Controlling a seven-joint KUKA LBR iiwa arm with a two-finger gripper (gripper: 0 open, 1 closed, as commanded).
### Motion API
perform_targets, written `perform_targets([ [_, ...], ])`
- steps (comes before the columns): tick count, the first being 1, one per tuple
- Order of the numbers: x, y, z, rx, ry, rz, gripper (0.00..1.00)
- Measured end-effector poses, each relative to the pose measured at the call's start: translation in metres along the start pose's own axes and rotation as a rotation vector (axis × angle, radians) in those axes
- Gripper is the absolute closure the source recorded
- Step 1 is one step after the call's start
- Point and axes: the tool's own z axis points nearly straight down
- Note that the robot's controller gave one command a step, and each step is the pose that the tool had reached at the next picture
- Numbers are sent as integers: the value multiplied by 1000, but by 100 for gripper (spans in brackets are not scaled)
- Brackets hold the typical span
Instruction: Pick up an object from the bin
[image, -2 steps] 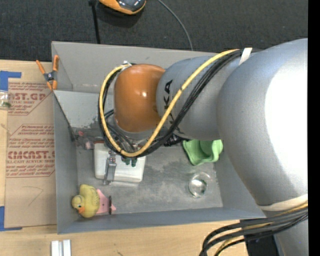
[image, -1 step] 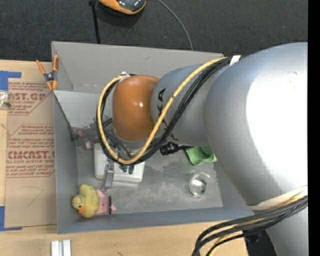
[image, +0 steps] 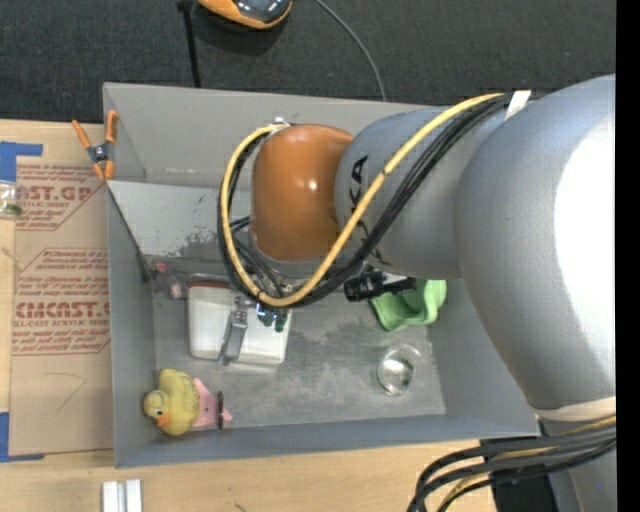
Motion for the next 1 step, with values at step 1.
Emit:
perform_targets([
  [1,-11,7,40,-4,-8,-1,0],
])
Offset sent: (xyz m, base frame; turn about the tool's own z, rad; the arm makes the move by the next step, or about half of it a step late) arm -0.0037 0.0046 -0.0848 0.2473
